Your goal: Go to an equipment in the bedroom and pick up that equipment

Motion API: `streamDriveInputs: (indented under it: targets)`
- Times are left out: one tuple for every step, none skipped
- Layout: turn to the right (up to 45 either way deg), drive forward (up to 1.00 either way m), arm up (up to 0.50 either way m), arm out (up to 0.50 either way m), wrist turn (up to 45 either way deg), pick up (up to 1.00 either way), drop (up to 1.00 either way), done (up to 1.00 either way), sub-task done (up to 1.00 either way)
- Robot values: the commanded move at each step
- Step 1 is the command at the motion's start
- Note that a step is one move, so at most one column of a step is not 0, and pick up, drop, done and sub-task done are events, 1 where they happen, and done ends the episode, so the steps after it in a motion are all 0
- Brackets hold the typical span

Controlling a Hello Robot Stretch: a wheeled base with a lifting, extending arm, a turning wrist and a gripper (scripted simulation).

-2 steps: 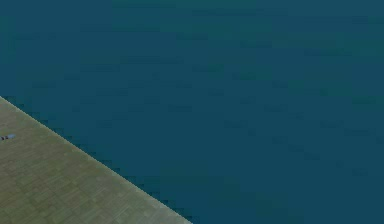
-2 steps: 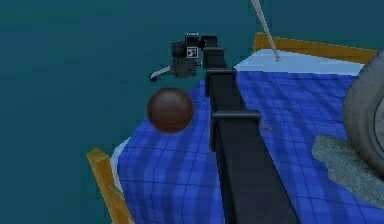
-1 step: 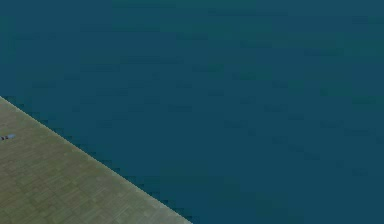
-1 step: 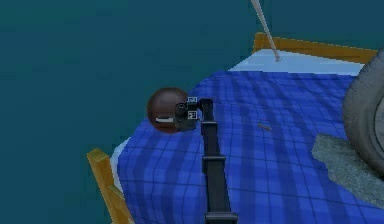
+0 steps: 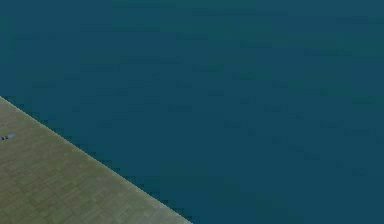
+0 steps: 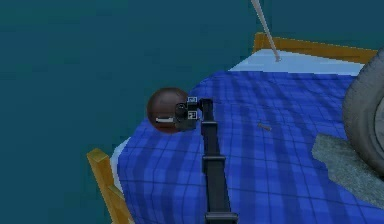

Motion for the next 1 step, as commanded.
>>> streamDriveInputs:
  targets:
    - [0.0,0.0,0.1,0.0,0.0,0.0,0.0,0.0,0.0]
